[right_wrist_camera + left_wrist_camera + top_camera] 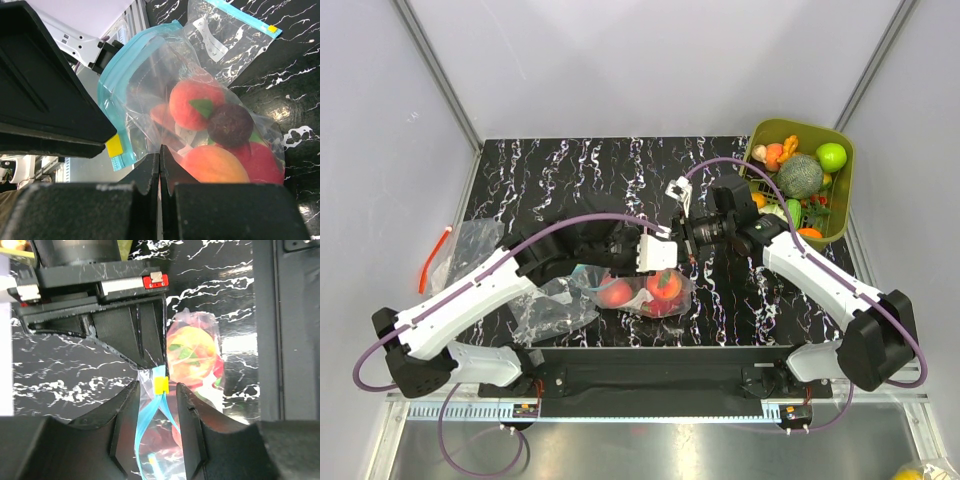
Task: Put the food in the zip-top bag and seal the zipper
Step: Zip the zipper food storage bag at the center of the board.
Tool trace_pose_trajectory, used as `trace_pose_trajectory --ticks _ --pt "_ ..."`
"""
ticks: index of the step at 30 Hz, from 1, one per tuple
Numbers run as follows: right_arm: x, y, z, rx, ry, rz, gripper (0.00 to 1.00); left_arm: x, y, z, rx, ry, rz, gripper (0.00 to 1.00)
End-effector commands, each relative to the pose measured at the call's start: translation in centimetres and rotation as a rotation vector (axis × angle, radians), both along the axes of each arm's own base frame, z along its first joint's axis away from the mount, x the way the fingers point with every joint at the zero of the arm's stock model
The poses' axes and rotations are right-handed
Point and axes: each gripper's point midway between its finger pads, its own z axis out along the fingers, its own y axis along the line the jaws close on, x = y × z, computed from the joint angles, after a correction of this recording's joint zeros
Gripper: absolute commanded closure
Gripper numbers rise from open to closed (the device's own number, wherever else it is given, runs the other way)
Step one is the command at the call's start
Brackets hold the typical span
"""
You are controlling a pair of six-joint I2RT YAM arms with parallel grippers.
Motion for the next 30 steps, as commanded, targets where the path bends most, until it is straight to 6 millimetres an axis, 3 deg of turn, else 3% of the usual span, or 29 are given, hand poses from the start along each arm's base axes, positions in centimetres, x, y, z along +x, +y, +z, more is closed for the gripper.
trace_pose_trajectory --ticks 1,18,20,24,28,30 --pt "0.6 0.6 3.6 0.091 -0.075 0.023 1.00 1.6 -0.4 1.2 -0.008 -0.116 0.030 0.60" --pt "0.9 0.5 4.0 0.105 -0.071 0.022 1.00 1.2 -1.2 -0.9 0.048 -0.124 0.015 0.61" --pt "0.9 0.4 4.1 0.109 -0.073 0.021 1.00 1.5 -1.3 -1.0 0.055 -0.132 0.026 0.65" --pt "0.9 0.3 4.1 0.110 -0.072 0.023 1.00 3.0 -1.0 -1.6 0.095 -0.166 0.088 0.90" --pt "0.7 0.2 4.2 0.115 -0.081 0.030 1.00 3.9 -0.5 -1.8 0.118 -0.194 0.132 1.00" --pt "0.7 0.1 4.2 0.114 -0.088 0.031 1.00 4.0 -0.6 -1.3 0.107 -0.201 0.139 1.00"
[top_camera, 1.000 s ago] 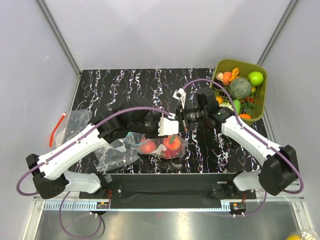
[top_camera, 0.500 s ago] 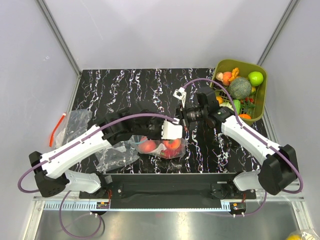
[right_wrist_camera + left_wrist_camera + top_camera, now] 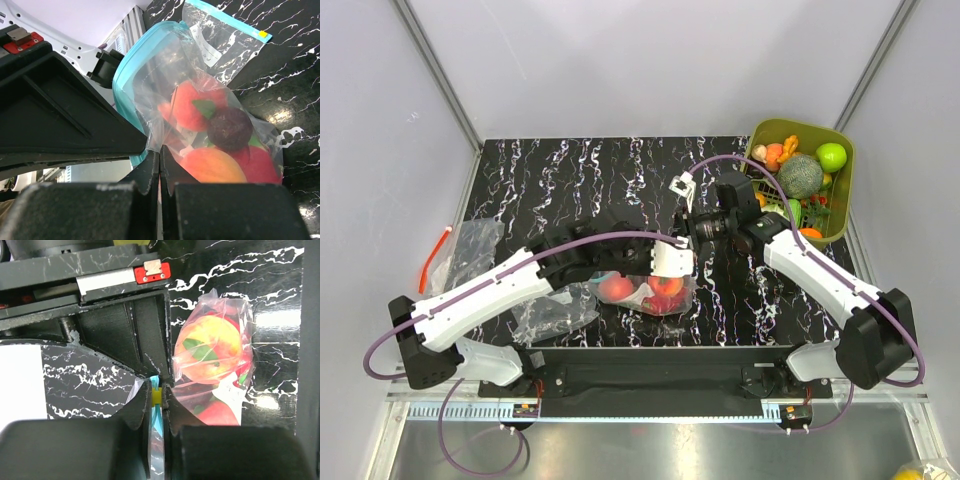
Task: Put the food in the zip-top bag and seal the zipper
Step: Zip the zipper food storage bag at the center of the board.
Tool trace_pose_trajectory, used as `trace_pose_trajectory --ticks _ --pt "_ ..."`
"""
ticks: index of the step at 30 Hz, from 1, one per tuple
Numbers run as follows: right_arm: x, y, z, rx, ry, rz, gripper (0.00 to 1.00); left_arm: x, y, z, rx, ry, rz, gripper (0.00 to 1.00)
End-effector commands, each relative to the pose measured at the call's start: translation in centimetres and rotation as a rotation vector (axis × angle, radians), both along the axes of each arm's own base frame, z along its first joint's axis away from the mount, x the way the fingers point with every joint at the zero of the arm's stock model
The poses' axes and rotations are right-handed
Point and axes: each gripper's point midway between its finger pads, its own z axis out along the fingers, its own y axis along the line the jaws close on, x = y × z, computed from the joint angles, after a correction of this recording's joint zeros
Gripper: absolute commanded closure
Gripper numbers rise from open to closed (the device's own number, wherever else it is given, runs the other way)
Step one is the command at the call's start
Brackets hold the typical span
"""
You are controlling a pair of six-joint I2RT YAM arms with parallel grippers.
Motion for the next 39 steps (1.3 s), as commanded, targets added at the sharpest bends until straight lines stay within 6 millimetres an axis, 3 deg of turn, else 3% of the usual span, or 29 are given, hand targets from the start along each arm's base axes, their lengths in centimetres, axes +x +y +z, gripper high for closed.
trace_pose_trajectory --ticks 1,4,5,6,8,9,12,15,23,28,33,39 --pt "-0.3 0.3 3.8 0.095 -0.104 0.056 0.99 1.6 0.2 1.2 -0.015 -0.067 0.063 1.00" --pt "-0.5 0.0 3.7 0.083 -0.124 0.058 0.84 1.3 -0.1 2.3 -0.042 -0.045 0.067 1.00" --pt "-0.7 -0.2 3.9 0.080 -0.144 0.058 0.76 1.1 -0.1 2.2 -0.036 -0.029 0.065 1.00" --pt "-0.6 -0.4 3.8 0.072 -0.172 0.054 0.61 0.9 -0.3 3.0 -0.061 -0.015 0.065 1.00" --pt "-0.8 -1.0 4.2 0.062 -0.252 0.038 0.48 0.5 -0.4 3.2 -0.070 0.012 0.059 1.00" --pt "-0.8 -1.3 4.3 0.058 -0.283 0.026 0.37 0.1 -0.6 3.5 -0.088 0.030 0.053 1.00" --pt "-1.2 -2.1 5.0 0.068 -0.400 0.010 0.33 -0.5 -0.8 4.2 -0.126 0.058 0.050 1.00" --pt "-1.8 -2.4 5.5 0.083 -0.444 0.008 0.34 -0.8 -0.8 5.1 -0.165 0.065 0.053 1.00" --pt "-2.1 -2.7 5.5 0.061 -0.471 0.017 0.50 -1.4 -1.0 6.7 -0.220 0.100 0.048 1.00" --pt "-1.8 -2.8 5.3 0.044 -0.500 0.005 0.51 -1.1 -1.0 8.7 -0.315 0.108 0.055 1.00" --pt "-1.9 -2.5 5.9 0.063 -0.506 0.014 0.57 -1.1 -0.9 9.8 -0.412 0.149 0.058 1.00" --pt "-2.0 -2.0 6.2 0.081 -0.506 0.016 0.57 -1.1 -0.9 11.1 -0.523 0.186 0.052 1.00"
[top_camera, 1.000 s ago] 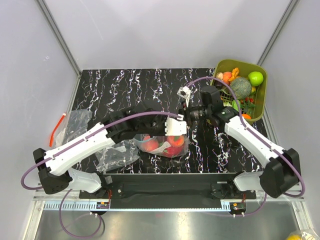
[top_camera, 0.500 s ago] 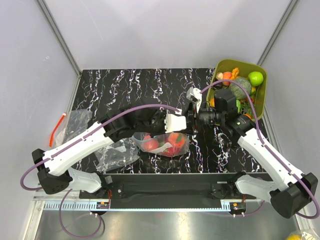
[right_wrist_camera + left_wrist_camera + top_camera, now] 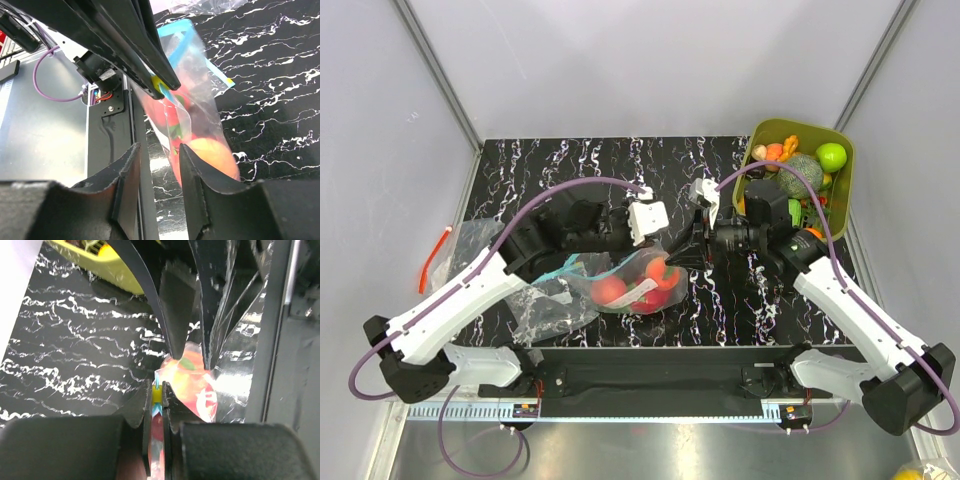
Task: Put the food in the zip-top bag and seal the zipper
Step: Zip the zipper food storage bag at the center of the board.
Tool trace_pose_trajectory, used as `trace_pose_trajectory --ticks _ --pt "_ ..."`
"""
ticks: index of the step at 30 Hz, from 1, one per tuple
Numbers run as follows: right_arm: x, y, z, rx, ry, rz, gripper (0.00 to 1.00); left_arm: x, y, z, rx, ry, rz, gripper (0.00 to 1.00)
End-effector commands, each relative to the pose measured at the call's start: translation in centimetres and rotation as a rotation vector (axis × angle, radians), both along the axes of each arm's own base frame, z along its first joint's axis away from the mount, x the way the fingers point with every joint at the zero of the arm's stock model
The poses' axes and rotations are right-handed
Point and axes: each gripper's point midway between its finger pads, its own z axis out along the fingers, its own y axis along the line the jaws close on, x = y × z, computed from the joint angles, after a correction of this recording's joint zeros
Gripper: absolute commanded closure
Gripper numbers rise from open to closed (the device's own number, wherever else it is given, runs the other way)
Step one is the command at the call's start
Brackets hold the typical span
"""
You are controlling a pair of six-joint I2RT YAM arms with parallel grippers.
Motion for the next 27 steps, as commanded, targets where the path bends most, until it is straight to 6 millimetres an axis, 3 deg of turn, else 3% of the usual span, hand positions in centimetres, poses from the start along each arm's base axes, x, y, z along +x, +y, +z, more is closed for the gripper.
trace_pose_trajectory --ticks 1,14,27 --pt "0.3 0.6 1.3 0.036 -0.050 0.005 0.56 -0.5 -1.5 5.4 -0.216 -0.059 -0.049 1.00" --pt "1.3 1.6 3.5 0.075 -0.089 0.016 0.50 -1.8 -2.1 6.5 -0.264 -0.017 -0.132 1.00" --pt "1.5 1.0 5.1 0.055 -0.164 -0.002 0.46 -1.7 -2.0 7.7 -0.276 -0.018 -0.142 1.00"
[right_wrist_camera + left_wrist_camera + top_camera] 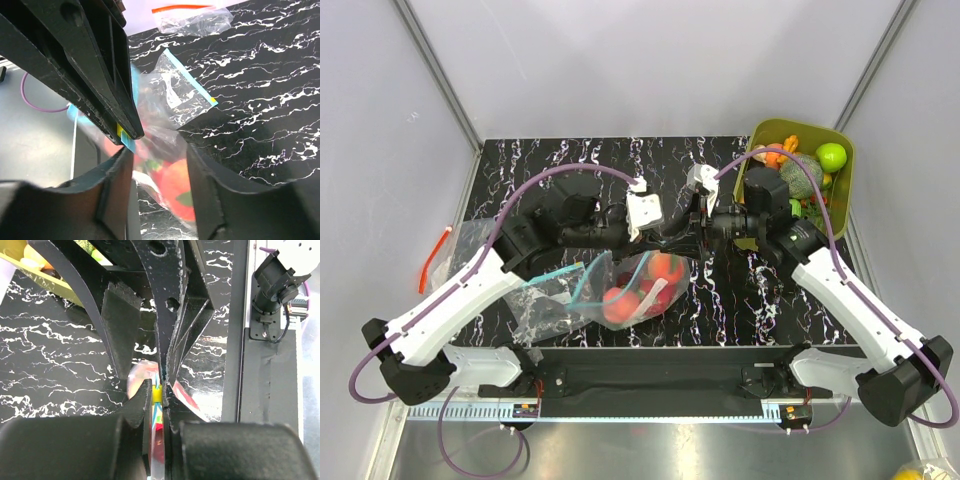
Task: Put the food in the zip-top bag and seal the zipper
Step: Zip the zipper food storage bag at the center of the board.
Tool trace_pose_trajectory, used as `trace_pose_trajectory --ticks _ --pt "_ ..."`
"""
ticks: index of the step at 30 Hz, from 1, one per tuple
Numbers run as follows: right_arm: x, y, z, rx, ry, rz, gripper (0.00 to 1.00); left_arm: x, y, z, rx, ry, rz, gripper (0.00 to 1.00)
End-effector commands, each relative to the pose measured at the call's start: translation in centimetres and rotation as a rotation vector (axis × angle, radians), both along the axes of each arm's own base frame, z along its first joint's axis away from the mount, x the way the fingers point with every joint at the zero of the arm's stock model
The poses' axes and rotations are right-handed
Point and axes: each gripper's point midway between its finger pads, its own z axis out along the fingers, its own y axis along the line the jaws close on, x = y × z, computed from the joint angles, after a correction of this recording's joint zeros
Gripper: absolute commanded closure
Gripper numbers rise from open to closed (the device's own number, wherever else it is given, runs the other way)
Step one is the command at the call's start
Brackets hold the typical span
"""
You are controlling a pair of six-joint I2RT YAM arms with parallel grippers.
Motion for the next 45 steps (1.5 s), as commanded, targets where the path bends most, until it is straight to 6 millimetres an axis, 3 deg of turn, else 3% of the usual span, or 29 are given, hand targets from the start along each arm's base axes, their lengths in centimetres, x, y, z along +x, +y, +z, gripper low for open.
trace_pose_trajectory --ticks 1,10,15,22,23,24,29,45 --pt "-0.4 0.2 2.6 0.032 -0.083 0.024 0.49 -0.1 -0.7 6.0 -0.157 -0.106 -0.036 1.00" --pt "-1.1 0.8 3.4 0.039 -0.064 0.082 0.71 0.6 -0.5 7.0 -0.181 -0.105 -0.018 1.00" --pt "-1.4 1.0 3.7 0.050 -0.060 0.098 1.00 1.3 -0.4 7.4 -0.205 -0.101 -0.005 1.00" --pt "-1.5 0.7 5.0 0.081 -0.098 0.077 1.00 2.0 0.5 6.0 -0.215 -0.052 0.033 1.00" --pt "-1.5 0.7 5.1 0.082 -0.102 0.068 1.00 2.0 0.6 5.1 -0.212 -0.029 0.030 1.00" --pt "-1.3 0.7 5.0 0.084 -0.105 0.062 1.00 2.2 1.0 5.8 -0.238 -0.047 0.039 1.00" --pt "-0.3 0.0 5.7 0.098 -0.152 -0.028 1.00 2.2 1.6 5.6 -0.256 -0.013 0.048 1.00" --pt "1.9 -2.5 8.6 0.193 -0.156 -0.185 1.00 1.9 2.7 2.3 -0.242 0.049 0.059 1.00"
